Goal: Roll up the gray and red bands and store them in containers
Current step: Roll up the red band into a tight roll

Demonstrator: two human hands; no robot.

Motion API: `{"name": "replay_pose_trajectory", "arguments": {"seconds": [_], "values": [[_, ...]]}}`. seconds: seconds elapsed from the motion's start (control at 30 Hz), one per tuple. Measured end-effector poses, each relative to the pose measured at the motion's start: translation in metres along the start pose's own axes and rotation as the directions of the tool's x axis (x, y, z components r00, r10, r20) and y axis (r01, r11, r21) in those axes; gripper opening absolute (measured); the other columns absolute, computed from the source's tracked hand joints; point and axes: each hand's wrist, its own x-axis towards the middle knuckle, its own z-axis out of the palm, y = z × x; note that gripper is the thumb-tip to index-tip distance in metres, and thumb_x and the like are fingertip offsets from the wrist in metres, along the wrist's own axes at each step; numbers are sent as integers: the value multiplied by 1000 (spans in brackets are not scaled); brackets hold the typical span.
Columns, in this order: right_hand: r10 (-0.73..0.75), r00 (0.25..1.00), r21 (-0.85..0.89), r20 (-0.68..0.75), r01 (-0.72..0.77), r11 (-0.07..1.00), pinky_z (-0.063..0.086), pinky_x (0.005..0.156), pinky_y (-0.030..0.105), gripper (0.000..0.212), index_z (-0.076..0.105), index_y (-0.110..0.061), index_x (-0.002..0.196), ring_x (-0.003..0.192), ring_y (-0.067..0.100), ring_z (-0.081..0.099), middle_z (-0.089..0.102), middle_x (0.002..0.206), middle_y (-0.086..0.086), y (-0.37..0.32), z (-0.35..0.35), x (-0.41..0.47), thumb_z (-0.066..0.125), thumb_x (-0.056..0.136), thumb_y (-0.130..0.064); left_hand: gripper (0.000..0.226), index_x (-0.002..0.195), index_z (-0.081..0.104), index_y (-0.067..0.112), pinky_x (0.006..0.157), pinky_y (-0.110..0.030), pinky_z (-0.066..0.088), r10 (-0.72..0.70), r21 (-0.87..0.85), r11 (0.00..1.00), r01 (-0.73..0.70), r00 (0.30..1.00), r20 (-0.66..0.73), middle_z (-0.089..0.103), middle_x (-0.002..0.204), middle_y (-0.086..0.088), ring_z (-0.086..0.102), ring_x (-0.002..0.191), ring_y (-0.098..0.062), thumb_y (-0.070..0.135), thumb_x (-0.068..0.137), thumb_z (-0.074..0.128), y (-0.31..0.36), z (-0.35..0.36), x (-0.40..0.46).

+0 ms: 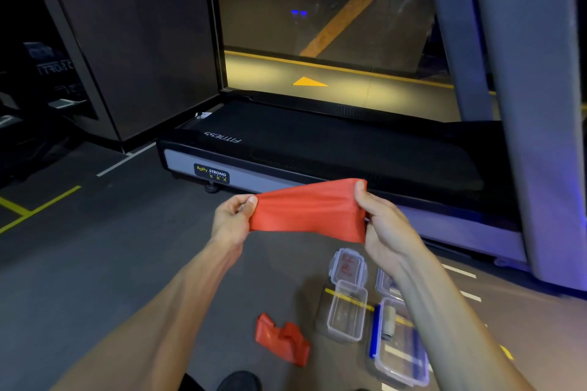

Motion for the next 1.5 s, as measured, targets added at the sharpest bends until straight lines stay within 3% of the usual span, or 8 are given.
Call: {"name": "replay_pose_trajectory", "arguments": {"seconds": [0.27, 0.43, 0.63, 0.77, 0.87, 1.07, 1.23, 1.5], "values": [[19, 999, 64, -39, -16, 998, 60, 88, 44, 35, 70, 3, 111, 94, 23, 73, 75, 110, 21, 0, 1, 1, 56, 102, -28, 12, 96, 71, 13, 83, -39, 52, 21, 4, 1000, -21, 1000, 15, 62, 85, -7, 56, 81, -19, 16, 102, 60, -2, 1, 1], [59, 997, 69, -55, -55, 996, 52, 102, 52, 42, 67, 0, 122, 115, 30, 69, 74, 118, 18, -1, 8, -1, 48, 107, -34, 12, 97, 71, 10, 70, -31, 52, 42, 17, 999, -43, 999, 26, 64, 80, -5, 56, 73, -14, 16, 101, 61, -3, 4, 2], [119, 993, 43, 29, -120, 992, 53, 103, 51, 59, 66, -2, 126, 112, 30, 71, 74, 117, 17, -3, 16, -4, 55, 98, -53, 13, 98, 70, 8, 63, -26, 52, 46, 11, 999, -47, 998, 37, 63, 78, -4, 55, 67, -12, 16, 102, 60, -2, 3, 1], [47, 999, -35, -6, -47, 998, 55, 98, 50, 60, 62, 6, 127, 105, 29, 71, 72, 120, 22, 1, 16, -4, 72, 90, -40, 13, 99, 70, 7, 66, -28, 52, 52, 0, 999, -52, 998, 42, 63, 81, -7, 55, 71, -14, 15, 101, 61, -2, 3, 1], [29, 1000, -8, -10, -29, 1000, 52, 101, 54, 47, 63, 1, 122, 103, 29, 69, 72, 117, 23, 2, 15, -5, 70, 93, -35, 12, 96, 70, 10, 65, -27, 52, 52, 6, 999, -52, 998, 37, 62, 80, -6, 54, 69, -12, 16, 101, 61, -2, 2, 1], [6, 1000, 15, -10, -6, 1000, 48, 105, 61, 55, 64, 6, 125, 120, 37, 66, 70, 122, 24, 1, 14, -8, 64, 93, -39, 12, 95, 71, 12, 70, -30, 53, 55, 7, 998, -56, 997, 53, 67, 78, -2, 58, 70, -12, 17, 101, 62, -1, 5, -1], [-29, 999, 17, -36, 30, 999, 48, 105, 62, 53, 65, 10, 122, 106, 32, 66, 68, 123, 28, 0, 18, -10, 60, 98, -37, 12, 97, 70, 10, 64, -27, 53, 57, 8, 998, -58, 996, 62, 68, 77, 0, 60, 66, -9, 16, 102, 60, 0, 10, -4], [-5, 997, 32, -77, 7, 999, 48, 100, 68, 54, 60, 10, 128, 115, 38, 64, 63, 129, 30, 1, 18, -9, 55, 102, -37, 13, 94, 70, 12, 62, -25, 52, 60, 11, 998, -61, 996, 65, 69, 73, 2, 59, 63, -7, 16, 101, 61, 0, 12, -6]]}}
